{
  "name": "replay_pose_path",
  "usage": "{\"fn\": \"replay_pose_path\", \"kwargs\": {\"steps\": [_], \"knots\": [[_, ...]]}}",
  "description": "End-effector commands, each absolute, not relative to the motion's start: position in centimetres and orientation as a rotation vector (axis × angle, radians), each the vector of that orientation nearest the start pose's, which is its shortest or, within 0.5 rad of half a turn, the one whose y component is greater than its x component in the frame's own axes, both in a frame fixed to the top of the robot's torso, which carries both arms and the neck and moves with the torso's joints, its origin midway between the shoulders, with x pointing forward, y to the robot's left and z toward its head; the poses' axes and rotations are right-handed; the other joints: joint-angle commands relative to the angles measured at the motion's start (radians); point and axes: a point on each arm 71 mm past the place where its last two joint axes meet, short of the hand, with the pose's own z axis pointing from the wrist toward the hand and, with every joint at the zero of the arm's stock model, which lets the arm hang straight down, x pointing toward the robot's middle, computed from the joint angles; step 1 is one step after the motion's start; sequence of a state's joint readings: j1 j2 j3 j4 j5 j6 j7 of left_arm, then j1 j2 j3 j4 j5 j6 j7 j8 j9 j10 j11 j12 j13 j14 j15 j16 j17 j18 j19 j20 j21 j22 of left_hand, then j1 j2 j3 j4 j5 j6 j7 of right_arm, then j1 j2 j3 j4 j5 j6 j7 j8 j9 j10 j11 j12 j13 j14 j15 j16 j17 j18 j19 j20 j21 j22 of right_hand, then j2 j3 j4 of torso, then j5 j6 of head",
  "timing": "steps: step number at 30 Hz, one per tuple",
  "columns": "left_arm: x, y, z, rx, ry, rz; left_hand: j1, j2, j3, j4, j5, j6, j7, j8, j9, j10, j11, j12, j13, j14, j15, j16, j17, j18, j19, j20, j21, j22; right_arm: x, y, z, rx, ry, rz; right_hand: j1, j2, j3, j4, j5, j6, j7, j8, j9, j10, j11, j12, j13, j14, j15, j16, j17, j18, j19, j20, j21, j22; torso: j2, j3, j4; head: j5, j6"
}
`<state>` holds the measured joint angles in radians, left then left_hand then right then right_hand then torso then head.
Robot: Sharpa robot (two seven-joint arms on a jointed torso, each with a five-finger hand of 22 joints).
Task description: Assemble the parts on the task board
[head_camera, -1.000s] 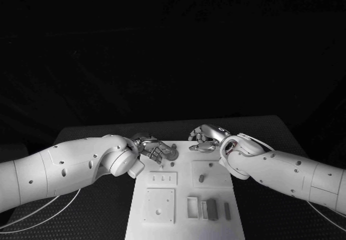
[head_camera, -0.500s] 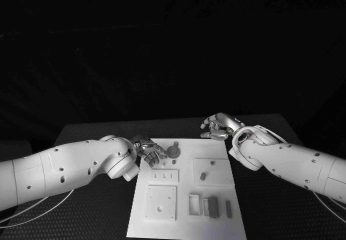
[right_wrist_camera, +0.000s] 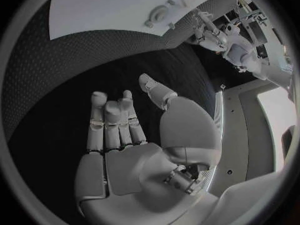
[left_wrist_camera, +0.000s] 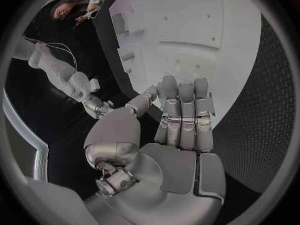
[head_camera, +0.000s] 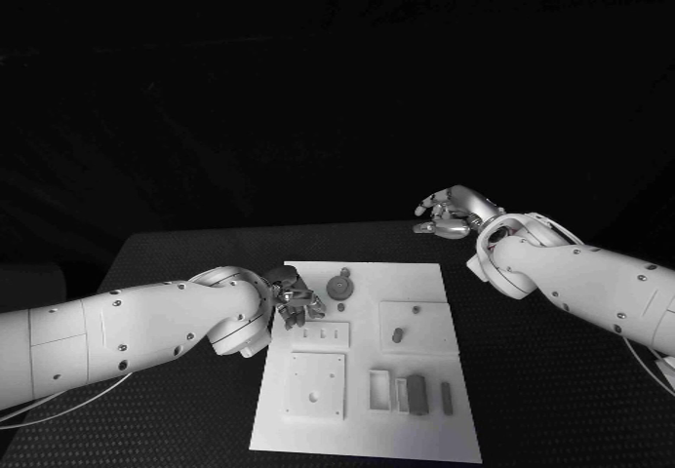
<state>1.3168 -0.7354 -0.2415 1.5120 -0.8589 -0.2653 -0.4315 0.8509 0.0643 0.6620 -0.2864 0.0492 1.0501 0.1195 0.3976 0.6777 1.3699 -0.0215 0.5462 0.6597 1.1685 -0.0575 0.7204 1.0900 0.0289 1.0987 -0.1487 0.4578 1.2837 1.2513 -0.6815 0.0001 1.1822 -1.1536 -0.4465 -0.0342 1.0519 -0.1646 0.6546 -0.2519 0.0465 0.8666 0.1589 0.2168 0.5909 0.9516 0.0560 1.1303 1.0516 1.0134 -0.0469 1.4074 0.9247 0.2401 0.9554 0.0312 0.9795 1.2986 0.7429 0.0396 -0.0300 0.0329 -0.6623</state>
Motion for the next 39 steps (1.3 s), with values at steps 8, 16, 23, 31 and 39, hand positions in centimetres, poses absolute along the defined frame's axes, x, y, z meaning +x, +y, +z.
{"fn": "replay_pose_path", "kwargs": {"steps": [8,16,23,31,39], "knots": [[47.8,16.8,-22.8,-0.357,2.103,-0.504,0.000,0.001,0.007,-0.001,0.003,0.077,-0.073,-0.007,0.005,-0.040,-0.032,0.011,0.002,-0.011,-0.002,0.017,-0.014,0.019,0.000,-0.007,0.006,0.005,57.8,-25.7,-16.3,0.440,1.512,0.859,-0.066,0.003,0.026,0.005,0.010,-0.115,0.056,-0.031,-0.011,-0.212,0.125,-0.607,-0.503,-0.400,0.246,-0.700,-0.386,-0.133,-0.543,0.149,-0.486,-0.219,-0.001,-0.0016,-0.0024,0.004,-0.003],[47.6,16.6,-23.4,-0.326,2.108,-0.479,0.000,0.001,0.008,-0.001,0.003,0.077,-0.073,-0.010,0.008,-0.042,-0.032,0.015,0.001,-0.015,-0.002,0.023,-0.021,0.018,-0.001,-0.007,0.006,0.007,57.9,-26.0,-16.2,0.452,1.493,0.870,-0.030,0.017,-0.025,0.037,0.004,-0.148,0.056,-0.019,-0.031,-0.161,0.131,-0.778,-0.749,-0.427,0.266,-0.931,-0.526,-0.170,-0.644,0.172,-0.567,-0.219,0.001,-0.0012,-0.0010,0.001,-0.005],[47.3,16.3,-24.1,-0.315,2.146,-0.468,0.002,0.004,0.011,-0.003,0.005,0.078,-0.073,-0.014,0.009,-0.045,-0.033,0.019,0.001,-0.019,-0.001,0.034,-0.031,0.018,-0.004,-0.007,0.005,0.011,58.0,-25.7,-16.2,0.454,1.482,0.909,-0.028,0.016,-0.032,0.056,0.004,-0.165,0.051,-0.019,-0.039,-0.177,0.134,-0.824,-0.801,-0.452,0.264,-0.966,-0.550,-0.177,-0.663,0.175,-0.580,-0.212,0.002,-0.0001,0.0000,-0.001,-0.013],[47.0,16.1,-25.1,-0.308,2.179,-0.461,0.002,0.007,0.013,-0.004,0.006,0.080,-0.073,-0.018,0.011,-0.048,-0.032,0.023,-0.001,-0.025,0.000,0.045,-0.042,0.018,-0.006,-0.006,0.003,0.014,58.0,-25.4,-16.2,0.437,1.496,0.937,-0.040,0.029,-0.037,0.074,0.004,-0.189,0.063,-0.030,-0.046,-0.209,0.152,-0.857,-0.823,-0.480,0.263,-0.988,-0.561,-0.189,-0.692,0.180,-0.594,-0.210,0.002,-0.0008,0.0002,-0.002,-0.027],[47.0,16.0,-25.4,-0.302,2.190,-0.454,-0.002,0.009,0.011,-0.003,0.005,0.081,-0.073,-0.021,0.012,-0.049,-0.032,0.027,-0.001,-0.027,0.000,0.053,-0.048,0.017,-0.006,-0.006,0.003,0.016,58.0,-25.4,-16.2,0.436,1.499,0.938,-0.031,0.026,-0.044,0.089,0.004,-0.194,0.069,-0.021,-0.050,-0.184,0.156,-0.883,-0.858,-0.471,0.269,-1.000,-0.568,-0.193,-0.702,0.179,-0.597,-0.192,0.001,-0.0009,-0.0003,-0.001,-0.033]]}}
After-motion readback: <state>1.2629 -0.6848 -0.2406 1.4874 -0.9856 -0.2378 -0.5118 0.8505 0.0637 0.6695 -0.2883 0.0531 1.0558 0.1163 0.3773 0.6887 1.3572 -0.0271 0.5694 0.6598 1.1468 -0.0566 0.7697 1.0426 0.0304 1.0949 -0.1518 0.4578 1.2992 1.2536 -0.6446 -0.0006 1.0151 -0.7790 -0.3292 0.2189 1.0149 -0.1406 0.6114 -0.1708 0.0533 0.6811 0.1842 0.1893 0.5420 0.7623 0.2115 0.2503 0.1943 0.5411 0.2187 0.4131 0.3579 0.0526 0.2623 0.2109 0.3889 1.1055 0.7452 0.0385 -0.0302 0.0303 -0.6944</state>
